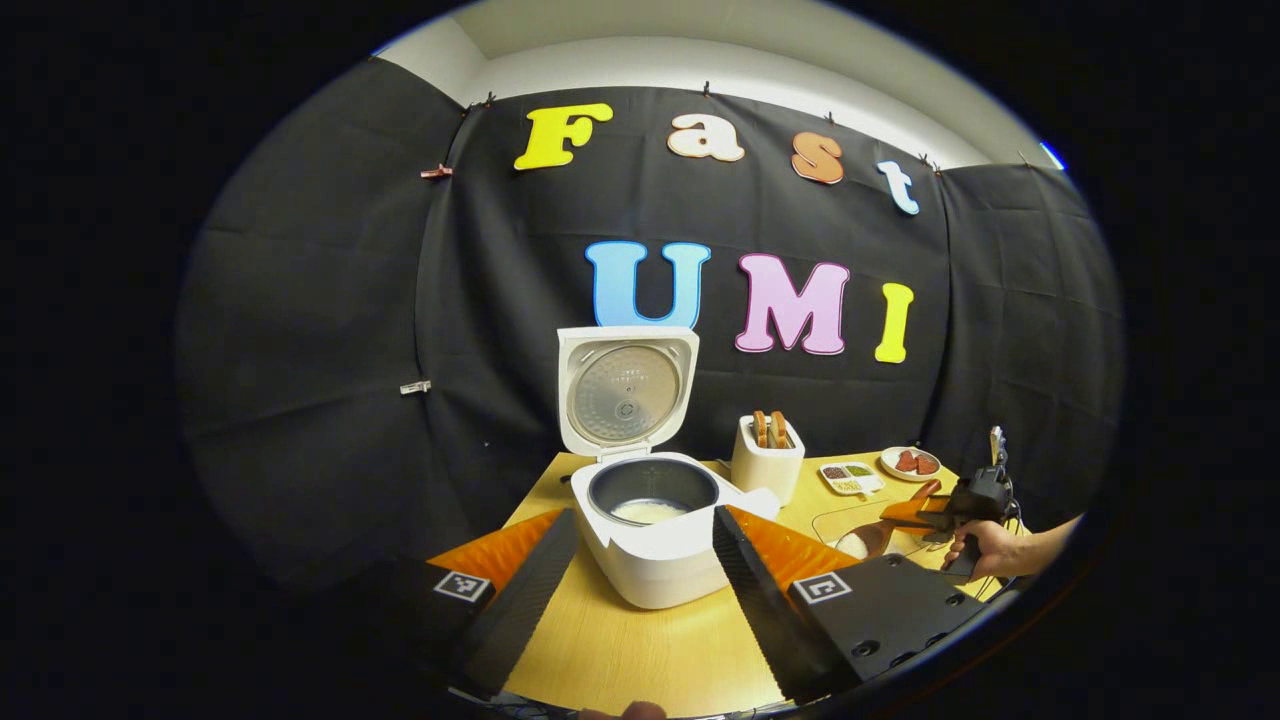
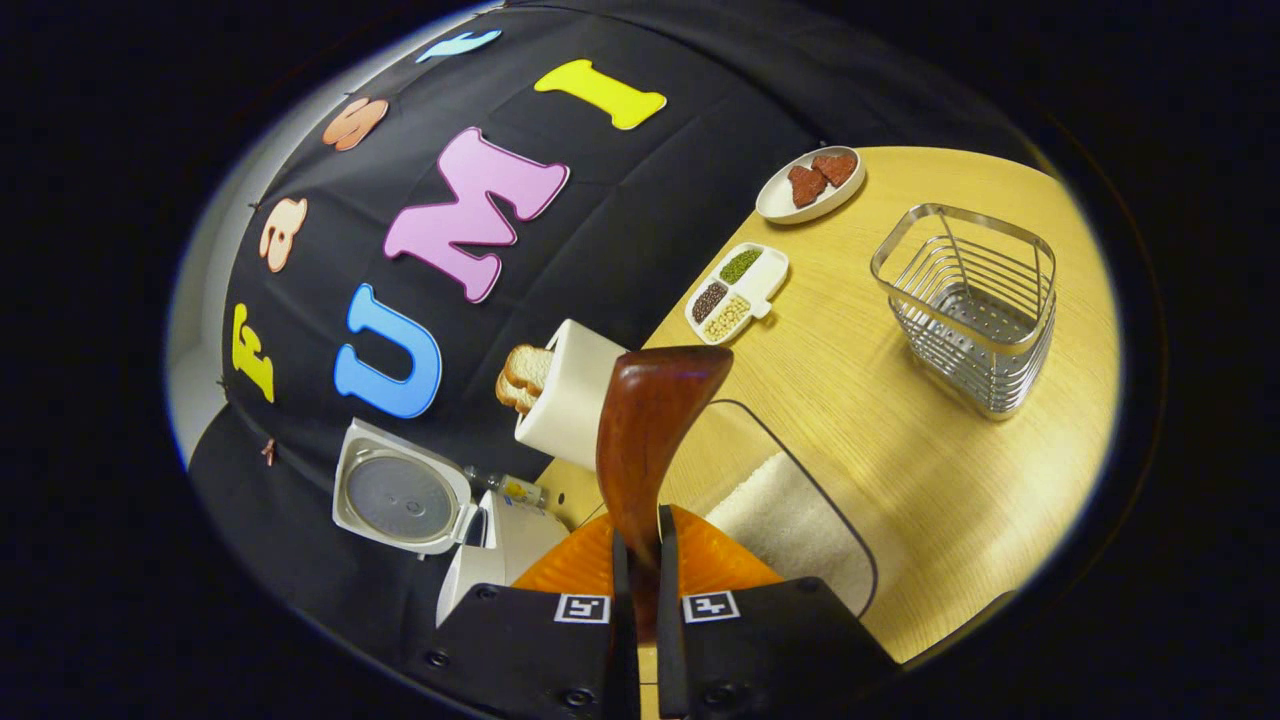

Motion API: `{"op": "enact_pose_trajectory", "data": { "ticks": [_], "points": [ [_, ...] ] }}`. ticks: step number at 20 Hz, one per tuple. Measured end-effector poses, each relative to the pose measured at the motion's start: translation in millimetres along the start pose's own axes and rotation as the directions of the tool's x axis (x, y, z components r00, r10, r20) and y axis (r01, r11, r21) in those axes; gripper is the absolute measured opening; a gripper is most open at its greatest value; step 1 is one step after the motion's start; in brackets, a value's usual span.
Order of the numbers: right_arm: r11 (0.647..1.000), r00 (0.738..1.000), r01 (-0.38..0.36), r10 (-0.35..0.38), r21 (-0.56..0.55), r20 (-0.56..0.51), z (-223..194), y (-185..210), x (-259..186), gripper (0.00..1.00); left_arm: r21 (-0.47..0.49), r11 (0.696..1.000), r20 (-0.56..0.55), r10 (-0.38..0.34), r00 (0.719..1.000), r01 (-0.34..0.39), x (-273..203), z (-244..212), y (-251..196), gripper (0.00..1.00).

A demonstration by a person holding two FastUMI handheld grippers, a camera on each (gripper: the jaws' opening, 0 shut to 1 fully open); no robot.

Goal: Close the left gripper, press the button to open the rice cooker; take a wooden spoon from the chopstick holder with the right hand, scoop a spoonful of rice and pour it into the rice cooker, then put the wooden spoon back into the chopstick holder.

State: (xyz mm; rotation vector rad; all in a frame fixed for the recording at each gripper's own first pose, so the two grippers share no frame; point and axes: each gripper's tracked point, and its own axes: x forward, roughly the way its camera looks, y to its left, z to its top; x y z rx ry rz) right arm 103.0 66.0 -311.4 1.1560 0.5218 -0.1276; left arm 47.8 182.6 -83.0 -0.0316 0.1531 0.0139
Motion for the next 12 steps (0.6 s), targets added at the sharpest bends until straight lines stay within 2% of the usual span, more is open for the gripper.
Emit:
{"op": "enact_pose_trajectory", "data": {
  "ticks": [8, 12],
  "points": [
    [0.981, 0.987, -0.145, 0.135, 0.125, 0.085, 51.8, 51.2, -34.3, 0.12, 0.002, 1.000, 0.018, -0.003, 1.000, 0.003, -8.4, 0.8, -2.9, 0.94],
    [0.970, 0.978, -0.198, 0.184, 0.144, 0.101, 62.8, 94.8, -46.1, 0.12, -0.004, 1.000, 0.023, -0.013, 1.000, 0.013, -9.3, -1.4, -7.6, 0.94]
  ]
}}
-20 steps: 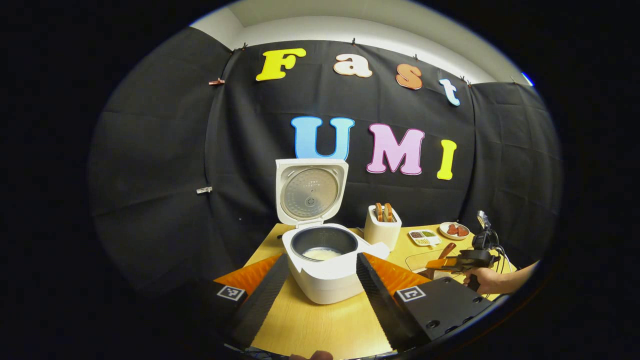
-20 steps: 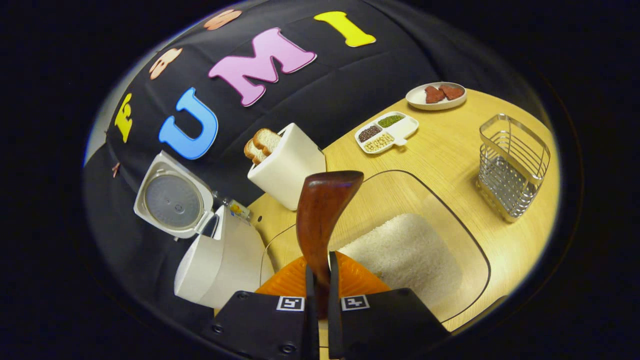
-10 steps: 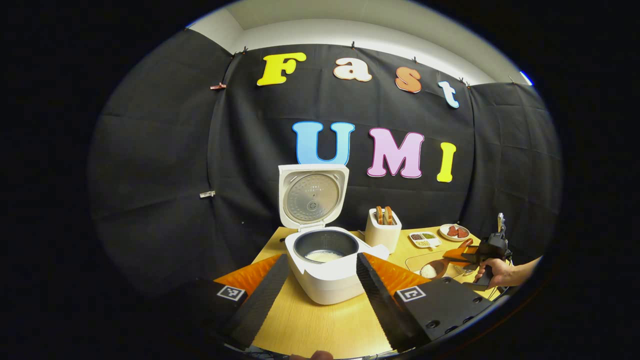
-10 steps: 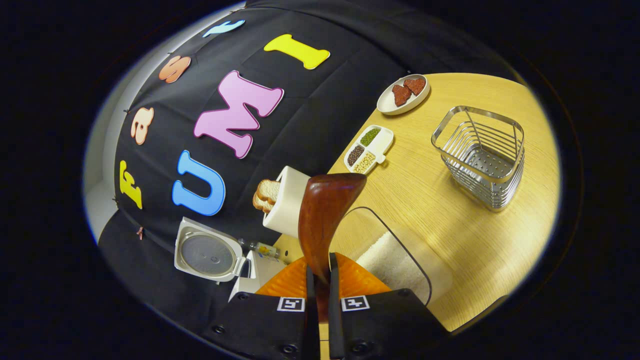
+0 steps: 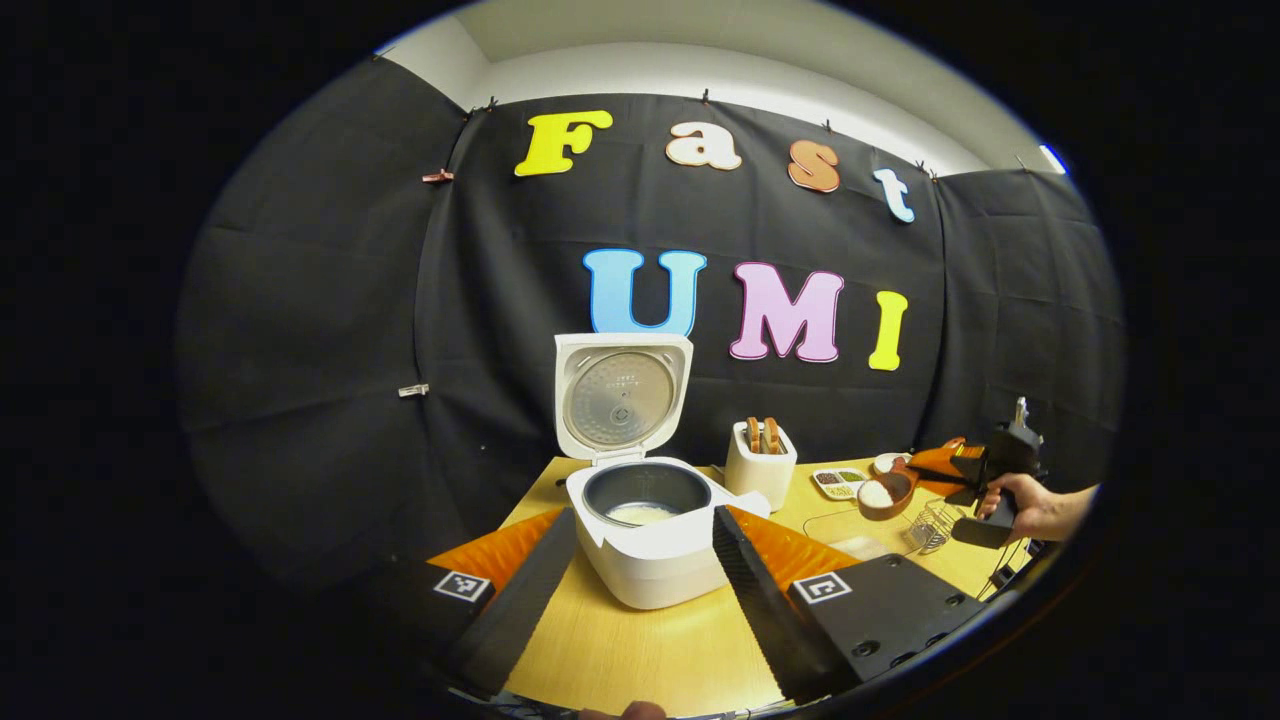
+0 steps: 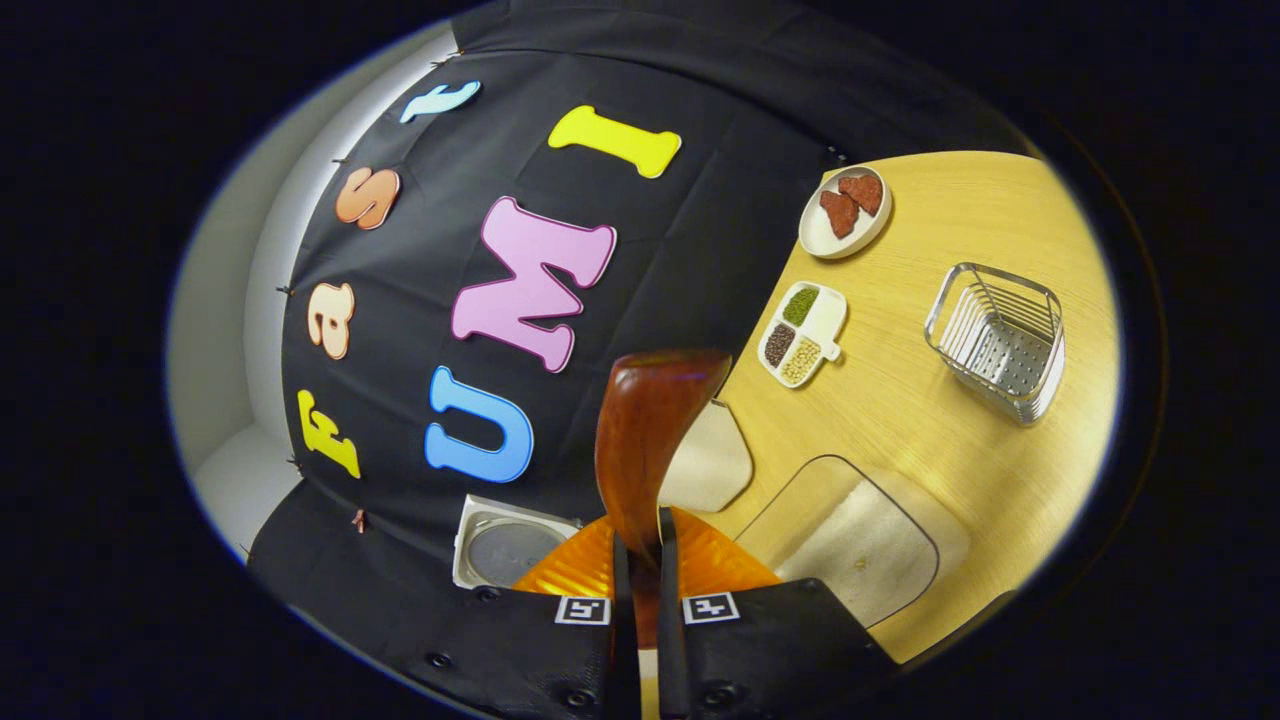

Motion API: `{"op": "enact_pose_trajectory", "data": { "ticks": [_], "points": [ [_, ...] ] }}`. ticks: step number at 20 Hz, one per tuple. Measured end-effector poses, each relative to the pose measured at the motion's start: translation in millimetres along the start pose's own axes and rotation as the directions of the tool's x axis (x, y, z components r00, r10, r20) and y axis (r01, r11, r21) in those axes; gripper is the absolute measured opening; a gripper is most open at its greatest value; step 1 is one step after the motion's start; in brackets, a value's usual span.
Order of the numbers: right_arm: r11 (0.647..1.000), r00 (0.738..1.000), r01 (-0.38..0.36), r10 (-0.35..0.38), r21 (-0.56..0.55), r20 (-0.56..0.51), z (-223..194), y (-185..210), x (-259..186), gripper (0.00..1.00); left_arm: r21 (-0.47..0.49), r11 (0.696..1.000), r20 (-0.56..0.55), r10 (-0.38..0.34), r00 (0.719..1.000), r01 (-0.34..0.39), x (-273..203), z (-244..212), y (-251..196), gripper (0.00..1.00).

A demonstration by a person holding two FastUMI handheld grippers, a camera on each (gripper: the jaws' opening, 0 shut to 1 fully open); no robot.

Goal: Close the left gripper, press the button to open the rice cooker; take a wooden spoon from the chopstick holder with the right hand, scoop a spoonful of rice and pour it into the rice cooker, then put the wooden spoon back into the chopstick holder.

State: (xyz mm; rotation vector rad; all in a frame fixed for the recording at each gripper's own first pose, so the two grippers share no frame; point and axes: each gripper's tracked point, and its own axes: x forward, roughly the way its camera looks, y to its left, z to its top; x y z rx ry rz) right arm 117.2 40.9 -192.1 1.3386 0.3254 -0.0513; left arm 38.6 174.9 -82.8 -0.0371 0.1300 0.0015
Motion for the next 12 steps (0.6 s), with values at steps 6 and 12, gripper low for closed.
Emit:
{"op": "enact_pose_trajectory", "data": {
  "ticks": [6, 12],
  "points": [
    [0.997, 0.997, -0.079, 0.079, -0.013, -0.024, -18.5, 89.8, 14.3, 0.12, 0.025, 0.999, 0.004, -0.022, 1.000, 0.021, 0.4, -2.7, -1.1, 0.94],
    [0.989, 0.989, -0.143, 0.141, -0.032, -0.053, -64.3, 183.6, 45.0, 0.11, 0.031, 0.999, 0.017, -0.028, 0.999, 0.027, 2.6, -3.2, 5.4, 0.94]
  ]
}}
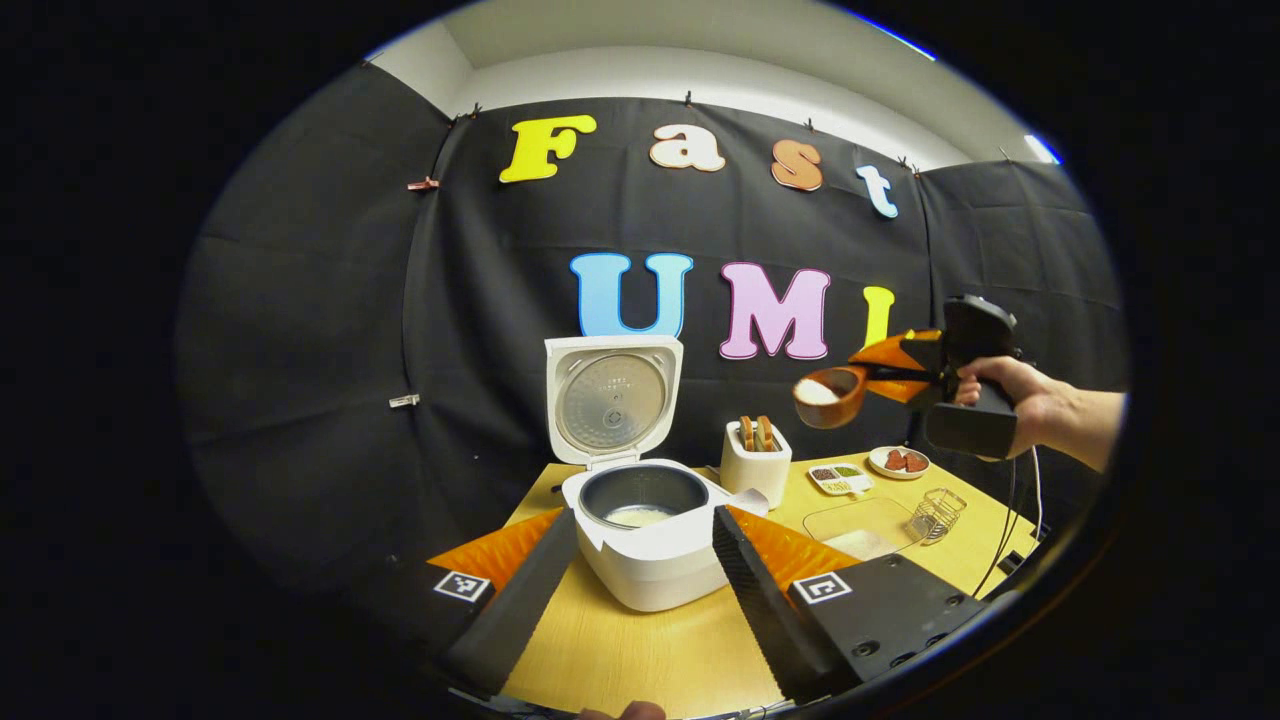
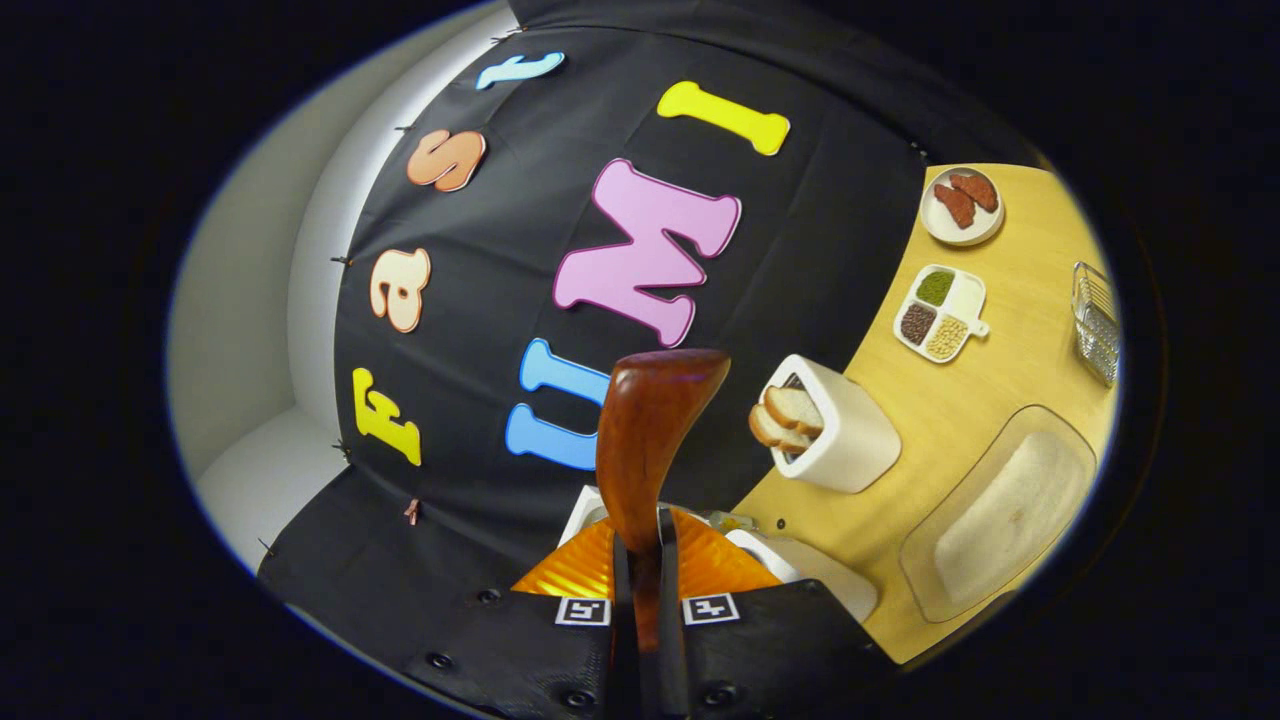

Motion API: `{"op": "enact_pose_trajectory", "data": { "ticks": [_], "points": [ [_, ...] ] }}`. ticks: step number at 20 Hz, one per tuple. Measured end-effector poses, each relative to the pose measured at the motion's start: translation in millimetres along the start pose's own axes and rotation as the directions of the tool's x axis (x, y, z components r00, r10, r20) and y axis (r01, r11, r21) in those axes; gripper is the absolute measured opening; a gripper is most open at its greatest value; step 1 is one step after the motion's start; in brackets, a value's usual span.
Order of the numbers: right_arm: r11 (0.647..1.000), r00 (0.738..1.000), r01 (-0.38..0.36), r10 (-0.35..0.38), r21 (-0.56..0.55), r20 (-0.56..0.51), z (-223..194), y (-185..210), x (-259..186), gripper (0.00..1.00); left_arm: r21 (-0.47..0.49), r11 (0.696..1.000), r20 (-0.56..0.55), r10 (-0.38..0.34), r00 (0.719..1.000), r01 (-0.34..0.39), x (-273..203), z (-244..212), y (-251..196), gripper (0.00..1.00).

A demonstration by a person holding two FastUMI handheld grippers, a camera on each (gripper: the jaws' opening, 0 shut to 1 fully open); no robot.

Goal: Close the left gripper, press the button to open the rice cooker; take a wooden spoon from the chopstick holder with the right hand, scoop a spoonful of rice and pour it into the rice cooker, then put the wooden spoon back into the chopstick holder.

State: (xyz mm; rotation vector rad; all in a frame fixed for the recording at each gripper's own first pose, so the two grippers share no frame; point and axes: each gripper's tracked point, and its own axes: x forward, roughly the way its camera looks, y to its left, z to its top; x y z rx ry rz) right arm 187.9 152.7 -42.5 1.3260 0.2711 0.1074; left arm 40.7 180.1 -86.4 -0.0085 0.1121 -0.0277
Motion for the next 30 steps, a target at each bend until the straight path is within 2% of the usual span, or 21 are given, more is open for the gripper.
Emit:
{"op": "enact_pose_trajectory", "data": {
  "ticks": [6, 9, 14, 19, 22, 25, 30],
  "points": [
    [0.993, 1.000, 0.006, -0.009, -0.117, -0.025, -60.9, 32.7, 66.7, 0.12, 0.013, 1.000, 0.014, -0.008, 1.000, 0.008, 8.8, 5.2, 6.0, 0.94],
    [0.979, 0.999, 0.017, -0.027, -0.205, -0.046, -92.7, 33.2, 96.7, 0.11, 0.004, 1.000, 0.014, -0.009, 1.000, 0.009, 11.6, 3.5, 8.6, 0.94],
    [0.905, 0.995, 0.038, -0.074, -0.424, -0.067, -128.2, 18.7, 139.1, 0.11, -0.023, 1.000, -0.003, 0.002, 1.000, -0.002, 17.4, -6.9, 17.2, 0.94],
    [0.837, 0.992, 0.051, -0.106, -0.545, -0.070, -134.6, 0.7, 162.9, 0.11, -0.051, 0.998, -0.025, 0.027, 0.999, -0.028, 20.3, -16.7, 30.3, 0.94],
    [0.776, 0.993, 0.031, -0.096, -0.630, -0.070, -135.7, 0.6, 166.3, 0.11, -0.069, 0.997, -0.040, 0.029, 0.999, -0.032, 21.0, -25.9, 33.0, 0.94],
    [0.698, 0.995, -0.014, -0.064, -0.716, -0.082, -142.4, 8.5, 164.0, 0.11, -0.075, 0.997, -0.053, 0.028, 0.998, -0.032, 21.9, -32.3, 34.3, 0.94],
    [0.532, 0.990, -0.119, -0.001, -0.838, -0.141, -166.2, 34.5, 166.4, 0.11, -0.078, 0.996, -0.064, 0.028, 0.998, -0.033, 20.5, -41.4, 34.2, 0.94]
  ]
}}
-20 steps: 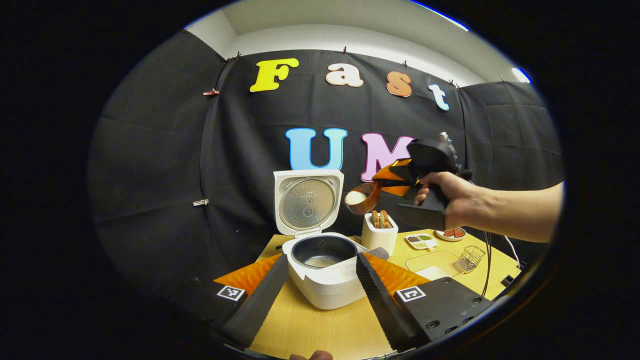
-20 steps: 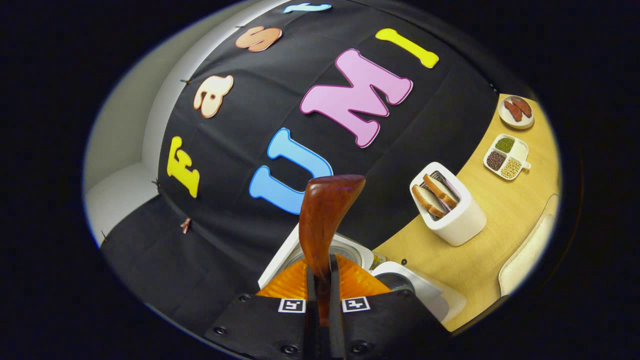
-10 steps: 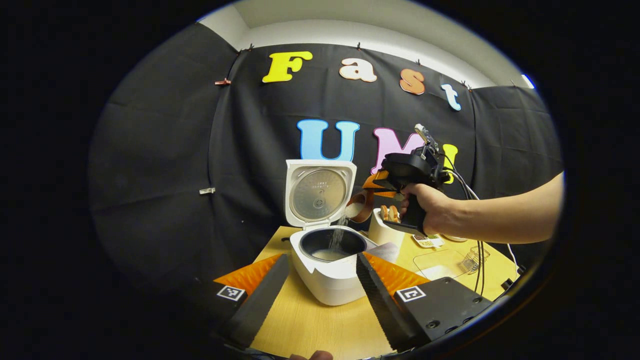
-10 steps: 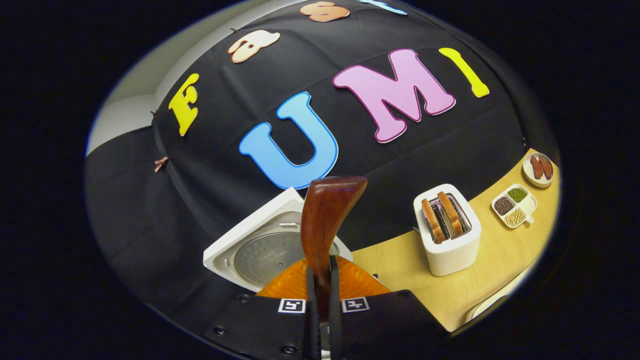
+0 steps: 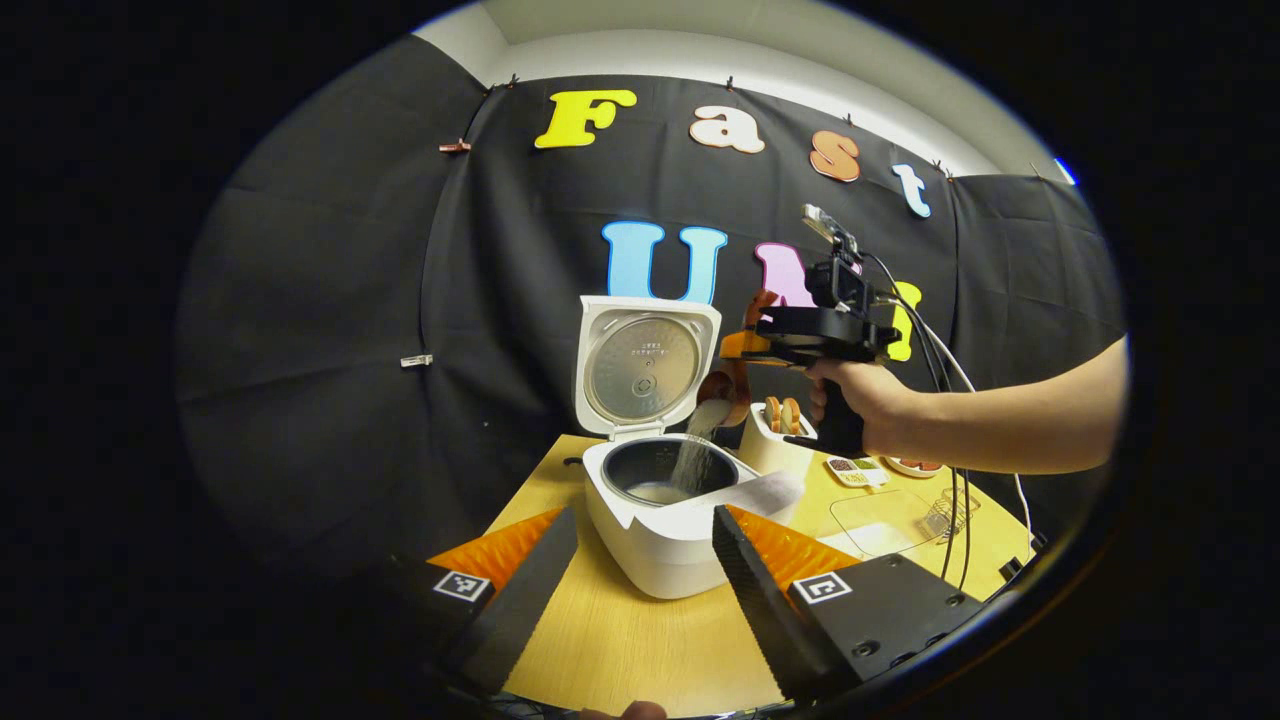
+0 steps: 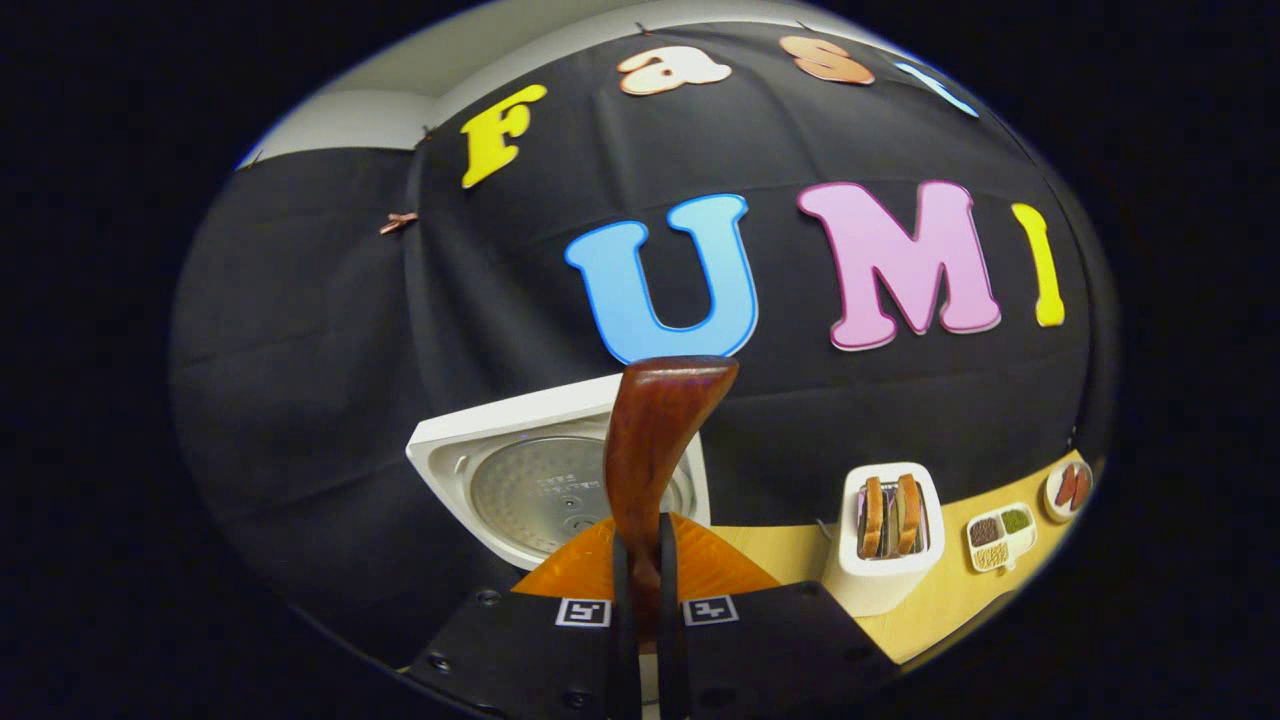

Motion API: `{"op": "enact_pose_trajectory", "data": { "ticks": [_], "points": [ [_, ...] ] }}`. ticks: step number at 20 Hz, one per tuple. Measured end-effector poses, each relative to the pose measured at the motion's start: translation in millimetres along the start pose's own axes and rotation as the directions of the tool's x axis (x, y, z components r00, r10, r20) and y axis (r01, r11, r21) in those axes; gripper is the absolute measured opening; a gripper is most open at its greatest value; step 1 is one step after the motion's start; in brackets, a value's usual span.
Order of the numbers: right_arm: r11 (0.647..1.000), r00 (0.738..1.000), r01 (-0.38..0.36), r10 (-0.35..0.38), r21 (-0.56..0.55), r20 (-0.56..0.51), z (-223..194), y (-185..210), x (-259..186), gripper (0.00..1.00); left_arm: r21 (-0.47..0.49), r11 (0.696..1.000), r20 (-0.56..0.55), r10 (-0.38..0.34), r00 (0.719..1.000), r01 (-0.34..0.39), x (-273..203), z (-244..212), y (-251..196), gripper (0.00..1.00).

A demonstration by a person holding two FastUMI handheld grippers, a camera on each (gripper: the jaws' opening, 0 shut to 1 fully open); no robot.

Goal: Close the left gripper, press the button to open the rice cooker; take a wooden spoon from the chopstick holder with the right hand, scoop a spoonful of rice and pour it into the rice cooker, then put the wooden spoon back into the chopstick holder.

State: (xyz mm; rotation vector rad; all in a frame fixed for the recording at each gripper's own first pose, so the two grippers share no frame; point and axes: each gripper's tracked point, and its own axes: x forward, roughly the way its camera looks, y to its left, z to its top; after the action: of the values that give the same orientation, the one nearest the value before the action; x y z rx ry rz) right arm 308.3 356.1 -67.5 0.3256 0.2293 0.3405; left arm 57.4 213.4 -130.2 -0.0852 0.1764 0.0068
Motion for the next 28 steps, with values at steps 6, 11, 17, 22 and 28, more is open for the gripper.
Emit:
{"op": "enact_pose_trajectory", "data": {
  "ticks": [6, 11, 17, 22, 28],
  "points": [
    [0.972, 0.996, -0.094, 0.094, -0.215, -0.007, -0.6, 33.7, 3.8, 0.11, -0.006, 1.000, 0.001, 0.013, 1.000, -0.013, -9.5, -2.2, 1.7, 0.94],
    [0.859, 0.982, -0.174, 0.185, -0.482, -0.025, -3.6, 61.3, -7.2, 0.11, -0.020, 1.000, 0.003, 0.020, 1.000, -0.020, -14.9, -4.3, 2.7, 0.94],
    [0.791, 0.980, -0.181, 0.199, -0.585, -0.034, -4.7, 67.7, -16.7, 0.11, -0.019, 1.000, 0.009, 0.019, 1.000, -0.019, -19.7, -3.0, 0.4, 0.94],
    [0.965, 0.988, -0.151, 0.138, -0.215, -0.075, 1.7, 40.2, -18.5, 0.11, -0.015, 0.999, 0.013, 0.029, 1.000, -0.029, -27.5, -1.6, -3.8, 0.94],
    [0.989, 0.994, -0.102, 0.105, 0.110, -0.027, 41.3, -4.5, -58.9, 0.11, -0.007, 1.000, 0.027, 0.025, 0.999, -0.024, -36.3, 4.6, -16.5, 0.94]
  ]
}}
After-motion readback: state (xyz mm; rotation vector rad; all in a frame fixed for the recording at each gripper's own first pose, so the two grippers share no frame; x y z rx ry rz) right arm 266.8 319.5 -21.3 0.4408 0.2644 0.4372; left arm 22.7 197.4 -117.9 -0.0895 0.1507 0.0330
